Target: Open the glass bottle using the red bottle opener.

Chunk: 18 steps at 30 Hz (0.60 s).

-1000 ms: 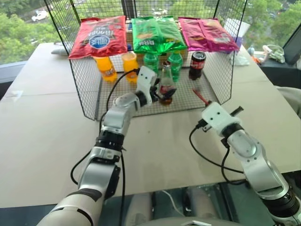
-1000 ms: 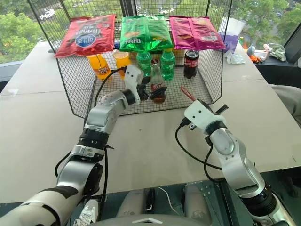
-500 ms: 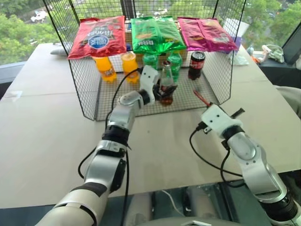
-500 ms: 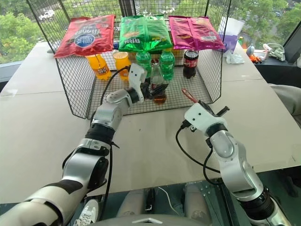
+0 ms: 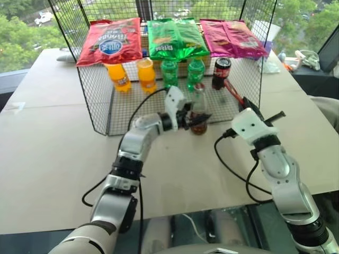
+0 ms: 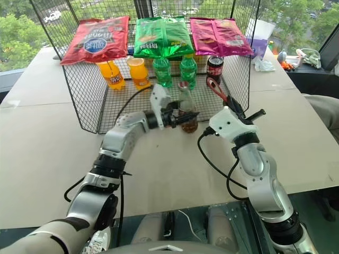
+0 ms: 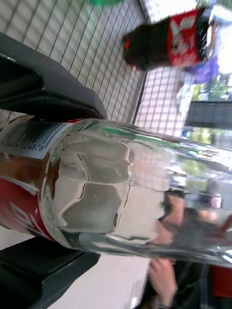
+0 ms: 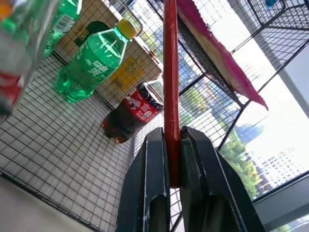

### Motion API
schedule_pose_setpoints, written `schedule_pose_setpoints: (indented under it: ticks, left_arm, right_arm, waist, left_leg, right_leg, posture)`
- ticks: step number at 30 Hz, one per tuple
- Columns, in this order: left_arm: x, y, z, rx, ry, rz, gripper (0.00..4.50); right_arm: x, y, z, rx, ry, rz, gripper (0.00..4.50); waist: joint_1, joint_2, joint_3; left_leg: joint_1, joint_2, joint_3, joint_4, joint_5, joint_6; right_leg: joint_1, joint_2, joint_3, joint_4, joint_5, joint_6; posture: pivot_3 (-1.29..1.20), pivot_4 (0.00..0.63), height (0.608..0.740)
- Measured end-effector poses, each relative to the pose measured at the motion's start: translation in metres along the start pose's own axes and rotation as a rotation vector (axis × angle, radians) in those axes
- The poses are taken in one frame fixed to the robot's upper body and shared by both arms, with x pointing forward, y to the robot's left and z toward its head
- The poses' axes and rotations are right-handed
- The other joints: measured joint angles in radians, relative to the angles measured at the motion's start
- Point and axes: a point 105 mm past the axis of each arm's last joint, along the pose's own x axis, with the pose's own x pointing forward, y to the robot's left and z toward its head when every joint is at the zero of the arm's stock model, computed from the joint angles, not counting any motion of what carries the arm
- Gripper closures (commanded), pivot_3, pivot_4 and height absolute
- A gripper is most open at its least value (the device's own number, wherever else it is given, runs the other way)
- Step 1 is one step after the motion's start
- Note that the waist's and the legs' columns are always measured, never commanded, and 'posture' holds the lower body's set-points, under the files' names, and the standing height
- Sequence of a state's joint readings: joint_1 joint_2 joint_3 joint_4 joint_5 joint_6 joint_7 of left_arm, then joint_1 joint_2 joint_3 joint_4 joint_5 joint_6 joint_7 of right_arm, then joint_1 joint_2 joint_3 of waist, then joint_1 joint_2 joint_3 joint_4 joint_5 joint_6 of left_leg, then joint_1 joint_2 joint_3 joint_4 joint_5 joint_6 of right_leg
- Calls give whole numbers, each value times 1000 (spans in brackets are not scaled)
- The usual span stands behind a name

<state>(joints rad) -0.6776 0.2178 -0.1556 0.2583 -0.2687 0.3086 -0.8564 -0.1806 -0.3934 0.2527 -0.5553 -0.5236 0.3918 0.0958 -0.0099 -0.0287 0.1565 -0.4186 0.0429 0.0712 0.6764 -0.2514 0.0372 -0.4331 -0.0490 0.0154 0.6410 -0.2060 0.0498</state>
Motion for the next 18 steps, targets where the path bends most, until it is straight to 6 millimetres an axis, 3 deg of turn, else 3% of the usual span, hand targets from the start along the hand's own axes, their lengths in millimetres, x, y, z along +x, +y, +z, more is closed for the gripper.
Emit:
schedule_pose_setpoints:
  ticks: [18]
  left_arm:
    - [-10,-5,2,47,76,-32,1862]
  right_arm:
    - [0,12,18,-140,-177,43,4500]
  waist:
    - [-2,0,0]
  left_leg:
    - [1,0,0,0,0,0]
  right_leg:
    - [0,0,0,0,0,0]
  posture:
    - [0,150,740]
